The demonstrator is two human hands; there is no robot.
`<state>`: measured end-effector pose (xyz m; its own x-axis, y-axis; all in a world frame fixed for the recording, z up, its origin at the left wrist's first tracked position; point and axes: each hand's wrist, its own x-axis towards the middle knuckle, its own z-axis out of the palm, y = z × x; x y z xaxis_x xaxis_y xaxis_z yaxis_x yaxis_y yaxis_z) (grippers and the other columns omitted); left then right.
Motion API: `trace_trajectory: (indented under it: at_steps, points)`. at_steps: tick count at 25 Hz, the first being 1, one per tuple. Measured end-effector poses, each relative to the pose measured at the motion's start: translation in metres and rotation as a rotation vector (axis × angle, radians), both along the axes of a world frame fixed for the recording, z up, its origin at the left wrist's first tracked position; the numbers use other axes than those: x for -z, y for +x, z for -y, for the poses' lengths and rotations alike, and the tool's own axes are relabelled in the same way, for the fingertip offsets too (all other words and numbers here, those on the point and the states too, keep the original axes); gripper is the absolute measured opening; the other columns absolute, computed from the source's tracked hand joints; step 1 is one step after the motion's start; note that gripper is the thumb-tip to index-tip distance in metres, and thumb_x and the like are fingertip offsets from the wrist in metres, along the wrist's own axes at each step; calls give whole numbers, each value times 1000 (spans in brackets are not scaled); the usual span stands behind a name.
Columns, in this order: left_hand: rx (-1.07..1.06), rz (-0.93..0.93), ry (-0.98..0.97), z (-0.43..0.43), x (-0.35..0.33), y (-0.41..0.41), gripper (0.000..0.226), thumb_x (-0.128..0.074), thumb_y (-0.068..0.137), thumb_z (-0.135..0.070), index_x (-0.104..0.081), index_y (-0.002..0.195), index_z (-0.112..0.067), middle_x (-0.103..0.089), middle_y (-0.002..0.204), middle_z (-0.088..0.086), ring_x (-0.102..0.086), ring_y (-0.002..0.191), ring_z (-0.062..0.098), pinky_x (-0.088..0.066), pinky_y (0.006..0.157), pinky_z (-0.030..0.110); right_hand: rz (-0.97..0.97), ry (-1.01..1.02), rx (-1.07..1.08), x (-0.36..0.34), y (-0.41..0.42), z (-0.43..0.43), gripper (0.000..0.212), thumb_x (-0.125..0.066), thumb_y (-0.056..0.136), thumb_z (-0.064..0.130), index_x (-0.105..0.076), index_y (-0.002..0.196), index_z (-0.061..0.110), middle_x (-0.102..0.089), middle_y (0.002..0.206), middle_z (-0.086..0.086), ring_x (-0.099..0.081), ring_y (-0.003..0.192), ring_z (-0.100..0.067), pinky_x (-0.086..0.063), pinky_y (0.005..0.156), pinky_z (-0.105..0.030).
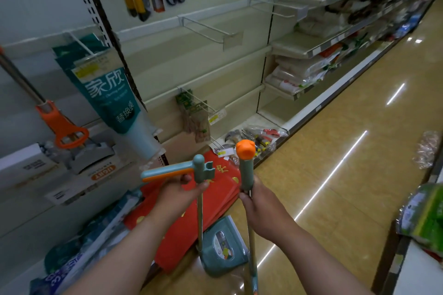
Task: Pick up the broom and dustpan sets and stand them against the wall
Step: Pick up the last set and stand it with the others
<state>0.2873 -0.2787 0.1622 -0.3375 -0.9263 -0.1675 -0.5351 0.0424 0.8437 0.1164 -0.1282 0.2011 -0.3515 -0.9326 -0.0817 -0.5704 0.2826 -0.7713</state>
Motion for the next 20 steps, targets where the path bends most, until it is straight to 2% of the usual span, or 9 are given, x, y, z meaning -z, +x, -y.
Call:
trace_trajectory:
  at_steps: [2, 5, 7, 9, 12, 14, 16, 18, 20]
  points:
    - [133, -34, 64, 0, 1, -10, 10, -73, 90, -27, -69, 98, -27, -71, 106, -2, -64, 105, 16, -47, 87, 29, 2, 14, 16, -12, 0, -5, 6, -51, 101, 23, -48, 106, 26, -61, 92, 3, -60, 81, -10, -51, 72, -35]
    - [227, -106, 94, -11, -10, -22, 14, -68, 95, -20, -69, 97, -34, -73, 106, 0, -66, 104, 17, -48, 93, 34, -3, -11, 62, -30, -3, -15, 9, -53, 101, 21, -48, 107, 26, -62, 93, 4, -59, 83, -7, -50, 72, -28]
    - [265, -86, 106, -16, -19, -27, 14, -68, 94, -26, -68, 97, -40, -73, 108, -4, -66, 105, 14, -49, 93, 32, -5, -59, 99, -46, -6, -20, 12, -55, 100, 20, -47, 102, 30, -61, 91, 7, -58, 80, -3, -45, 68, -18]
    - [335, -7, 149, -22, -27, -31, 12, -65, 95, -36, -63, 106, -41, -68, 115, -8, -61, 111, 12, -44, 93, 26, -8, -107, 148, -66, -14, -26, 13, -57, 99, 24, -47, 98, 32, -62, 86, 6, -57, 76, -2, -42, 67, -14]
    - [401, 8, 211, -38, -41, -36, 31, -63, 95, -43, -58, 123, -32, -63, 119, -11, -55, 117, 7, -38, 98, 24, -2, -148, 210, -99, -24, -36, 11, -56, 100, 31, -48, 92, 33, -61, 79, 6, -57, 71, 2, -42, 64, -15]
    - [389, -82, 201, -45, -60, -40, 29, -66, 91, -45, -64, 119, -34, -67, 110, -12, -60, 112, 8, -44, 99, 30, 10, -162, 242, -116, -31, -45, 12, -55, 100, 34, -49, 90, 33, -60, 79, 7, -56, 71, 1, -42, 62, -15]
    - [414, -211, 182, -53, -86, -48, 21, -71, 87, -49, -72, 105, -39, -72, 98, -5, -66, 102, 16, -51, 94, 38, 21, -172, 268, -127, -36, -51, 11, -55, 100, 35, -50, 91, 33, -61, 81, 9, -57, 73, 2, -41, 61, -14]
    - [443, -406, 225, -63, -115, -63, 26, -77, 77, -54, -75, 97, -37, -68, 81, -4, -65, 85, 17, -51, 82, 36, 35, -181, 284, -137, -41, -59, 11, -55, 100, 35, -51, 91, 35, -63, 85, 9, -59, 78, 0, -44, 66, -17]
    - [474, -490, 274, -73, -137, -79, 42, -82, 65, -61, -75, 92, -30, -59, 70, -4, -58, 72, 12, -46, 72, 30, 32, -198, 297, -150, -46, -67, 8, -54, 101, 36, -52, 93, 35, -65, 89, 7, -61, 83, -5, -50, 74, -28]
